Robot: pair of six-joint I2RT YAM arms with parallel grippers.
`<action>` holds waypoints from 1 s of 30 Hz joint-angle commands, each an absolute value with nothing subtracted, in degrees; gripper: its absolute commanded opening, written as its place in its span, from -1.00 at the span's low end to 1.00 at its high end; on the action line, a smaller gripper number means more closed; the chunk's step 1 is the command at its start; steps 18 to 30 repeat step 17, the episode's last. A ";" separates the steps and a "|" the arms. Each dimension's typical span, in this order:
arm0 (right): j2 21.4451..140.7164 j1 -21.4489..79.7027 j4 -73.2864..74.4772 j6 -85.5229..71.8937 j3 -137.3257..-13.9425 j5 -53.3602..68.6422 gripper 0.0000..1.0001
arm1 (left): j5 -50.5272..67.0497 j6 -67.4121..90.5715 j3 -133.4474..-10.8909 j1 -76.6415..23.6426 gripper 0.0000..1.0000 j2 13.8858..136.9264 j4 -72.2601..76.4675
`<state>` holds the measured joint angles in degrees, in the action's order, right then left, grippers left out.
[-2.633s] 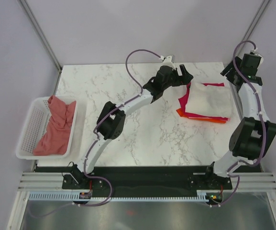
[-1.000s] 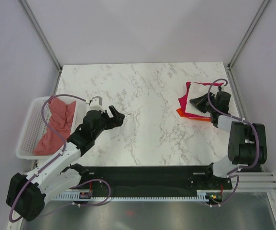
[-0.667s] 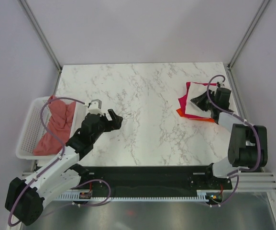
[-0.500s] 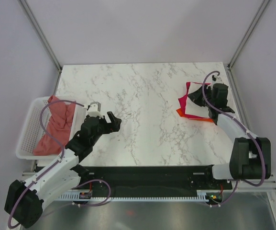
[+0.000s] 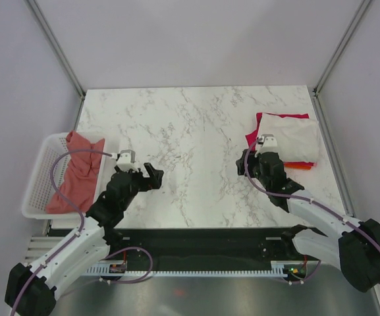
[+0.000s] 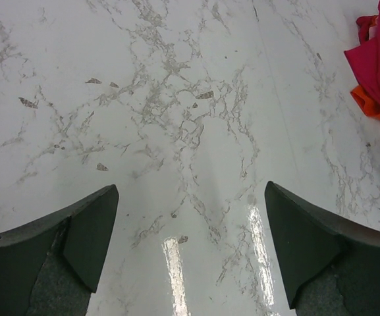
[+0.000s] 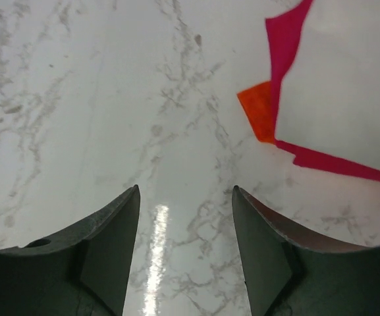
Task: Fold and stack the t-shirts
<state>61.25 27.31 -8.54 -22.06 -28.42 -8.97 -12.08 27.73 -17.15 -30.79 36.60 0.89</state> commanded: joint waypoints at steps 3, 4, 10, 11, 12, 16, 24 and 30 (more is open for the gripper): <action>59.94 27.51 -19.68 -19.51 -21.18 -12.87 0.36 | -17.92 25.75 -15.29 -30.94 0.99 34.98 3.34; 60.38 27.51 -19.95 -19.86 -21.18 -11.96 0.40 | -18.54 26.10 -15.12 -30.94 0.99 34.89 3.34; 62.58 27.60 -20.91 -22.23 -21.27 -12.04 0.49 | -18.28 26.02 -15.03 -30.94 0.99 34.54 3.25; 62.23 27.51 -21.44 -22.41 -20.57 -11.78 0.51 | -18.02 25.93 -14.94 -30.94 0.99 34.37 3.25; 61.53 27.51 -22.05 -22.15 -20.13 -11.34 0.51 | -17.67 25.84 -14.94 -30.94 0.99 34.19 3.25; 60.65 27.51 -22.25 -21.62 -19.42 -11.77 0.52 | -16.27 25.84 -13.72 -30.94 0.99 31.74 2.99; 60.47 27.51 -22.06 -21.71 -19.34 -12.73 0.60 | -16.00 25.93 -13.36 -30.94 0.99 30.16 2.99; 60.47 27.51 -22.06 -21.71 -19.34 -12.73 0.60 | -16.00 25.93 -13.36 -30.94 0.99 30.16 2.99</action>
